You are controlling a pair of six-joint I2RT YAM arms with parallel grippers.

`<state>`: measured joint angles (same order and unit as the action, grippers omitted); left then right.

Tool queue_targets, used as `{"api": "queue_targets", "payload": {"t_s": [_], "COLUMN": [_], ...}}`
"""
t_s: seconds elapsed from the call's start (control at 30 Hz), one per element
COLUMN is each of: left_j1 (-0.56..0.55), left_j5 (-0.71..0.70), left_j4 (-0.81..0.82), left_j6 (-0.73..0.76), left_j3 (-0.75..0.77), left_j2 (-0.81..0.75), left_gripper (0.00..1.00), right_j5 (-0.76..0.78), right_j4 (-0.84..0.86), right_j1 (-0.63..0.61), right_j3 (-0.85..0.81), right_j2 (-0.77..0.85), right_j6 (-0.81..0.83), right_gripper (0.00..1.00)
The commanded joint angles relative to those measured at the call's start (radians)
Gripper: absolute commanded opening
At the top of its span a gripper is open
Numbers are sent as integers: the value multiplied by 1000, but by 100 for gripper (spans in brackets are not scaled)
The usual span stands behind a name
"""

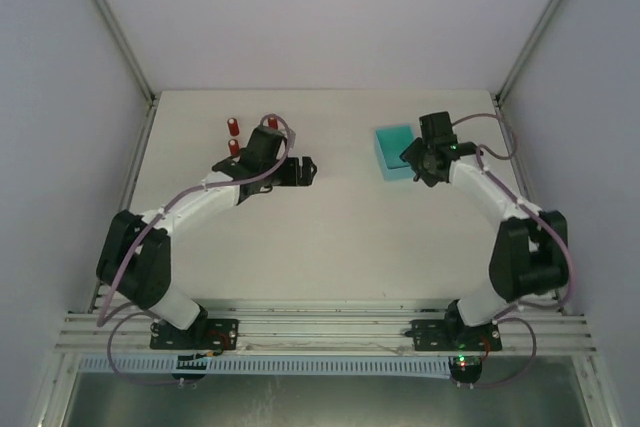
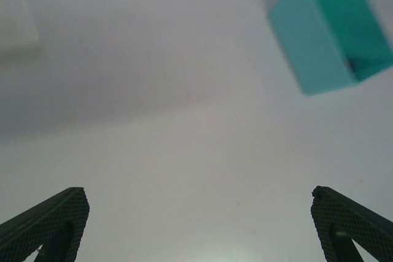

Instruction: Install the large spring

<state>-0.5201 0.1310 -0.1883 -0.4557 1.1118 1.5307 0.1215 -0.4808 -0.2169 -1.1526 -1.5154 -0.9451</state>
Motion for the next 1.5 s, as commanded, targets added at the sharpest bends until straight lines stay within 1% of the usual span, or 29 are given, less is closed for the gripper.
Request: {"api": "queue_targets", "payload": {"t_s": [0.0, 0.17, 0.27, 0.33, 0.43, 0.53, 0.6, 0.67, 0.77, 0.9, 1.03, 1.1, 1.27, 1.37, 1.47], "left_j1": [29, 65, 71, 73, 72, 72, 73, 74, 72, 76, 79, 80, 81, 83, 84], "left_j5": [7, 50, 45, 45, 52, 53, 43, 38, 38, 38, 32, 32, 32, 32, 32], "left_j4": [-125, -102, -110, -112, -112, -114, -121, -122, -122, -122, -128, -129, -129, -131, -131], "left_j6": [57, 48, 52, 50, 47, 49, 55, 61, 63, 69, 74, 74, 75, 77, 76], "left_j3": [50, 56, 55, 54, 54, 54, 56, 57, 59, 60, 66, 66, 65, 65, 63], "left_j2": [50, 60, 62, 65, 65, 61, 59, 57, 60, 64, 66, 66, 66, 66, 64], "left_gripper": [99, 99, 99, 99, 99, 99, 99, 99, 99, 99, 99, 99, 99, 99, 99], "right_j5": [-17, 1, -6, -6, -3, -10, -10, 1, 15, 22, 32, 31, 45, 47, 51], "right_j4": [-48, 14, -27, -35, -12, -10, -25, -23, -62, -149, -182, -200, -293, -322, -337], "right_j1": [2, 7, 10, 9, 12, 18, 22, 22, 28, 40, 51, 58, 68, 69, 76], "right_j3": [-100, -112, -146, -144, -134, -166, -191, -202, -228, -270, -284, -306, -404, -435, -446], "right_j2": [-114, -183, -243, -265, -286, -330, -346, -348, -361, -389, -388, -391, -437, -455, -465], "right_j6": [-44, -81, -111, -129, -143, -127, -118, -95, -52, 15, 103, 175, 367, 480, 552], "right_gripper": [64, 54, 53, 50, 50, 48, 43, 36, 27, 20, 18, 18, 13, 12, 12]}}
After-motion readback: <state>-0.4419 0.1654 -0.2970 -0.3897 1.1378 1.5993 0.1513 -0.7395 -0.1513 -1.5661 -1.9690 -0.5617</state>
